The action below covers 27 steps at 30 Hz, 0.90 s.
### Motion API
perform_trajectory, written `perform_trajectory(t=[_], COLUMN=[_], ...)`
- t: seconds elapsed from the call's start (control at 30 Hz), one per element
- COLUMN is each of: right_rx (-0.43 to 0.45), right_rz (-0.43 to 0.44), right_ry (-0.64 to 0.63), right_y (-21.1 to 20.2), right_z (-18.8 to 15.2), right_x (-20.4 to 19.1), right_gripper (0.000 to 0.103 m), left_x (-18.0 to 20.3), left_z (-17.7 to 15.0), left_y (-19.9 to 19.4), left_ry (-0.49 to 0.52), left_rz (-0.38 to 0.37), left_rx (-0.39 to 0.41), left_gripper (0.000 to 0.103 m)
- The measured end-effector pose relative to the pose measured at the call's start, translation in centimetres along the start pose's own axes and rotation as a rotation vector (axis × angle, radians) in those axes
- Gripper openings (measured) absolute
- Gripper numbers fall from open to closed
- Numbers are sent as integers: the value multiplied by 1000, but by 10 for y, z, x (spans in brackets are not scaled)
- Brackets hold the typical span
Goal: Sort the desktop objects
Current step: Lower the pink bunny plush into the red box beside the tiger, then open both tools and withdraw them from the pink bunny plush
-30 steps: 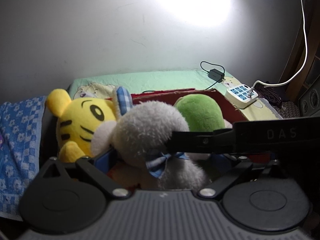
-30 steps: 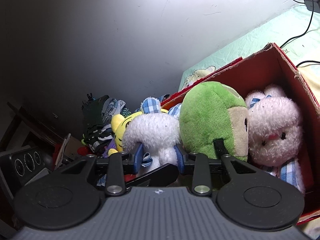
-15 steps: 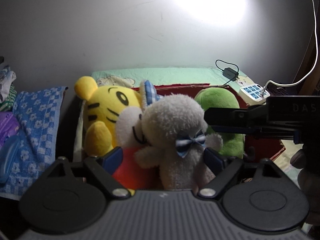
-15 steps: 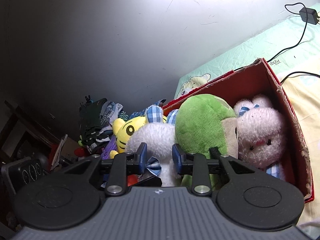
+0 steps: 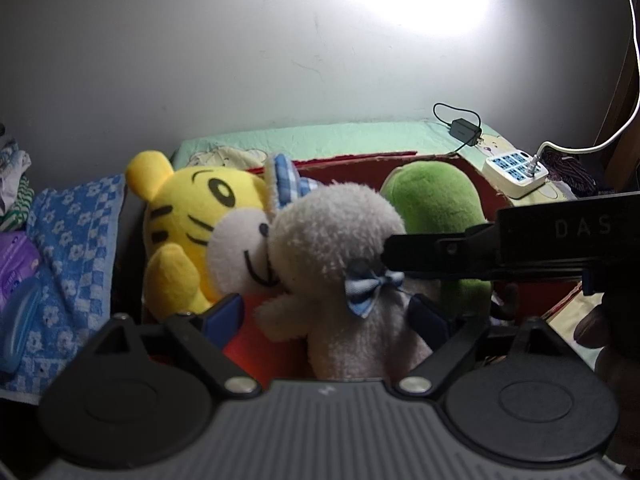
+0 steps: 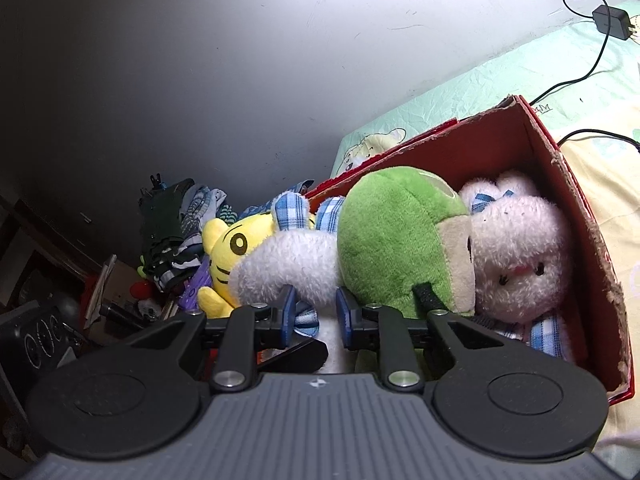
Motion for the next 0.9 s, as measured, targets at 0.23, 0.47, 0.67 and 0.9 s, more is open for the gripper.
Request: perform_trajectory(t=[0.23, 0.47, 0.67, 0.9], right_rx=[7, 34, 69, 71], right_rz=[-12, -44, -108, -244], right_ry=[-64, -111, -136, -165], right_y=[-6, -22, -37, -43], right_z=[3, 7, 11, 12], right_x=[-12, -18, -18, -16], right_gripper=[28, 30, 36, 36], left_x=[7, 21, 24, 29], left_z=[4, 4, 6, 9], left_y=[-1, -5, -11, -18], left_ry=[12, 38, 36, 39], left_rz=[38, 81, 120, 175], left_rx=[-53, -138, -158, -166], left_gripper=[93, 98, 99, 99])
Point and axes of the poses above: each gripper's, at about its wrist camera, not at the fingertips, and y roughly the way its jaws point, x to its right, z to its top, the point moved 1 cm from there along y, roughly the way its jaws point, and after that the axes turned 15 degrees about x, right-handed, at the moved point
